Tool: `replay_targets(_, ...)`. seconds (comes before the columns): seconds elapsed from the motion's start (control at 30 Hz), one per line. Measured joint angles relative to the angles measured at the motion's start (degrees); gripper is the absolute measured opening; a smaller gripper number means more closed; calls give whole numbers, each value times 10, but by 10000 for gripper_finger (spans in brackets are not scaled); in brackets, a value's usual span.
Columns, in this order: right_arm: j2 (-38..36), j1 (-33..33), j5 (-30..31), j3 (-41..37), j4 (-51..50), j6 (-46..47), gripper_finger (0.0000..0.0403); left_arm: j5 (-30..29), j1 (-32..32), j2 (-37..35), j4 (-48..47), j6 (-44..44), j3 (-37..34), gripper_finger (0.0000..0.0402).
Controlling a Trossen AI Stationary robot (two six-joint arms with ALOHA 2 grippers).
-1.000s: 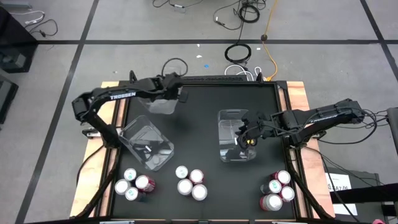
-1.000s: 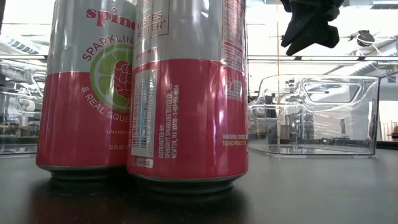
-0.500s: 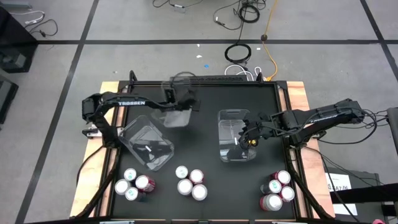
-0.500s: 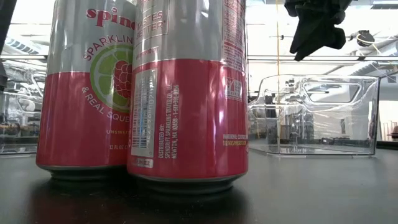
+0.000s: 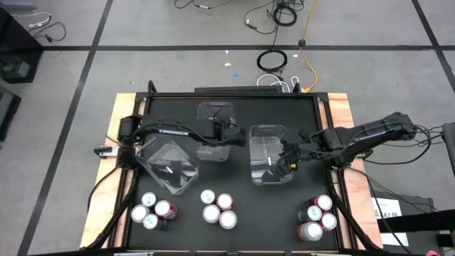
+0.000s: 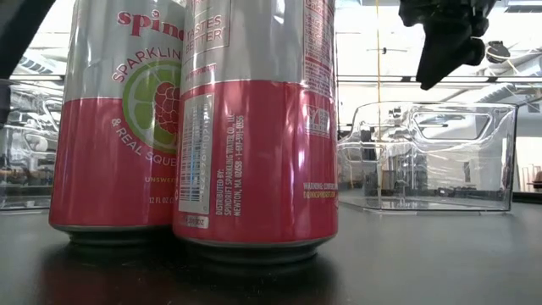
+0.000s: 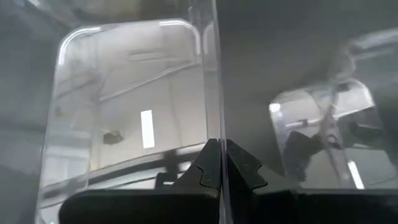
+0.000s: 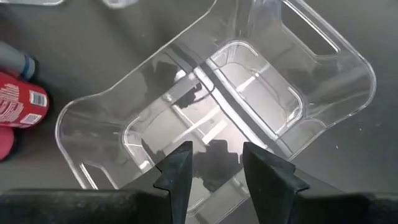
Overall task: Sort soda cans
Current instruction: Move the top left transparent bin to the center
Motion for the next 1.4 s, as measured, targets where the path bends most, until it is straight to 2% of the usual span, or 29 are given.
replay_targets(0.2, 0, 15, 14, 0, -4, 0, 132, 0, -29, 51, 4, -27, 63, 7)
replay_targets(0.37, 0, 23, 14, 0, -9, 0, 132, -1, -45, 81, 5, -56, 72, 8)
replay_targets(0.47, 0, 23, 14, 0, -9, 0, 132, 1, -49, 96, 18, -73, 72, 23)
replay_targets(0.7, 0, 23, 14, 0, -8, 0, 132, 21, -49, 97, 43, -75, 66, 56)
replay_targets(1.03, 0, 23, 14, 0, -8, 0, 132, 22, -49, 96, 61, -70, 66, 61)
replay_targets(1.3, 0, 23, 14, 0, -8, 4, 132, 27, -48, 96, 61, -22, 66, 61)
replay_targets(1.4, 0, 23, 14, 0, -8, 5, 132, 46, -46, 96, 71, -1, 66, 62)
